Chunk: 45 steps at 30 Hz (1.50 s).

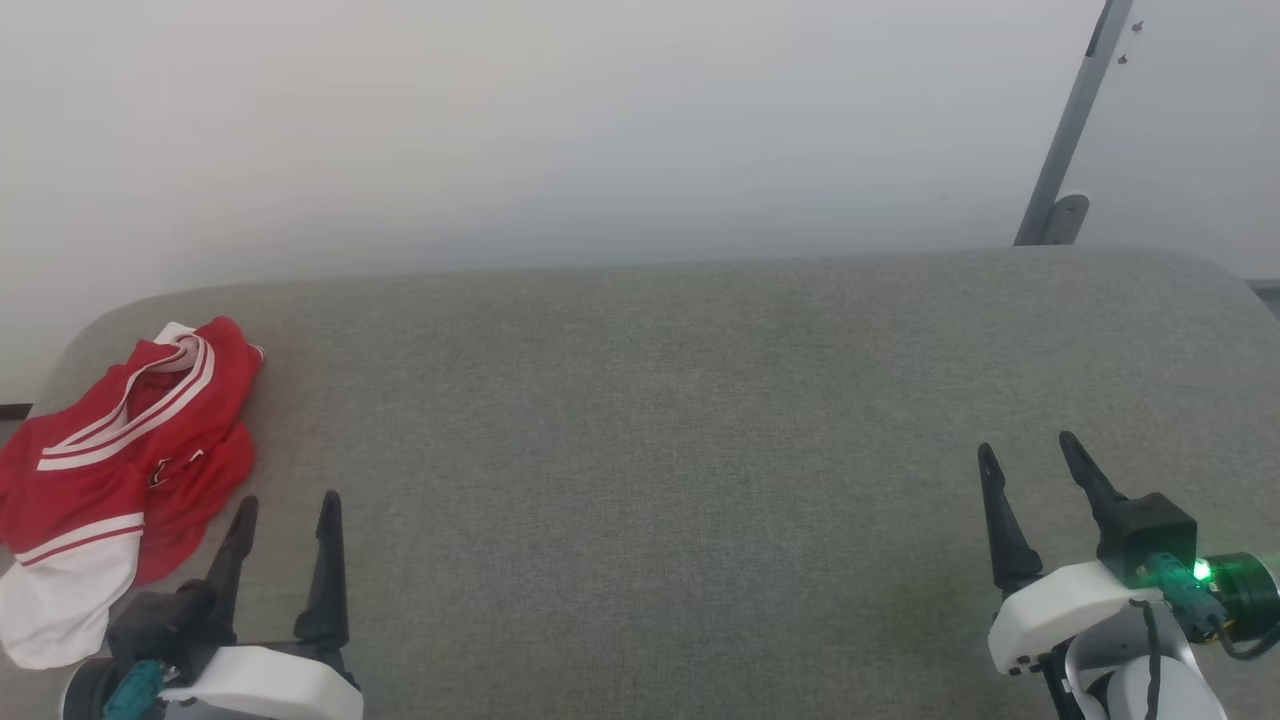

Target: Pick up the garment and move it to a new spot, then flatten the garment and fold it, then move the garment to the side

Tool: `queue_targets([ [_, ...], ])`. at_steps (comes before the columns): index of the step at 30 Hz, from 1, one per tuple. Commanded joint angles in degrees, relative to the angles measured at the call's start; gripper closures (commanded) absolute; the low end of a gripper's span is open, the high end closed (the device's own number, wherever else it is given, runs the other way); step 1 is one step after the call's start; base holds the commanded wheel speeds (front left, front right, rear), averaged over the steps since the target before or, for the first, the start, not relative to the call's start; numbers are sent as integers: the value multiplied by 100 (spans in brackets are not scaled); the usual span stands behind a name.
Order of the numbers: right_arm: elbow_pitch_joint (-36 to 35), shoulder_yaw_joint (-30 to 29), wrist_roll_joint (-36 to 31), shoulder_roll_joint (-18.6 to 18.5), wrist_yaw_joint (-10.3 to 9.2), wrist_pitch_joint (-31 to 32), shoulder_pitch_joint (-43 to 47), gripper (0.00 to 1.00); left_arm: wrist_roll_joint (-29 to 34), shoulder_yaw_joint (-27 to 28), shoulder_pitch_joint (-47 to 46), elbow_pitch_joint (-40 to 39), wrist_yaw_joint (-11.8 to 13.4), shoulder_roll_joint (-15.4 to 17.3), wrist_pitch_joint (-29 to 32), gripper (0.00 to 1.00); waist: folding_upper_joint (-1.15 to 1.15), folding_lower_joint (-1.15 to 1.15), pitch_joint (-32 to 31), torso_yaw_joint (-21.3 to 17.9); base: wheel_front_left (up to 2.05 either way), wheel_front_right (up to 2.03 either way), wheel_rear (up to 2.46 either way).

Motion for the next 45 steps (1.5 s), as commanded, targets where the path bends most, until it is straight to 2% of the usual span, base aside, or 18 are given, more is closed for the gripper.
queue_targets([
  [1,3,26,44,2,0,-50,-58,0,-50,36,-71,51,-46,21,-26,0,0,0,-7,21,0,0,0],
  [7,29,134,100,-28,0,-71,-22,0,-136,70,-147,215,-109,88,-24,0,0,0,-61,149,0,0,0],
  [13,97,498,264,-118,-1,-104,-10,0,-185,180,-190,377,-27,188,-3,0,0,0,-177,495,0,0,0],
  [25,351,1213,630,-293,-1,-136,-264,0,-334,543,47,197,326,303,134,0,0,0,-339,1556,0,0,0],
  [33,517,1473,736,-282,-2,-181,-391,0,-356,645,315,-179,559,328,330,0,0,0,-381,2085,0,0,0],
  [39,591,1498,674,-252,-2,-223,-433,0,-492,705,424,-396,600,313,429,0,0,0,-374,2257,0,0,0],
  [45,588,1497,635,-305,-2,-230,-522,0,-652,732,203,-302,482,382,550,0,0,0,-259,2196,0,0,0],
])
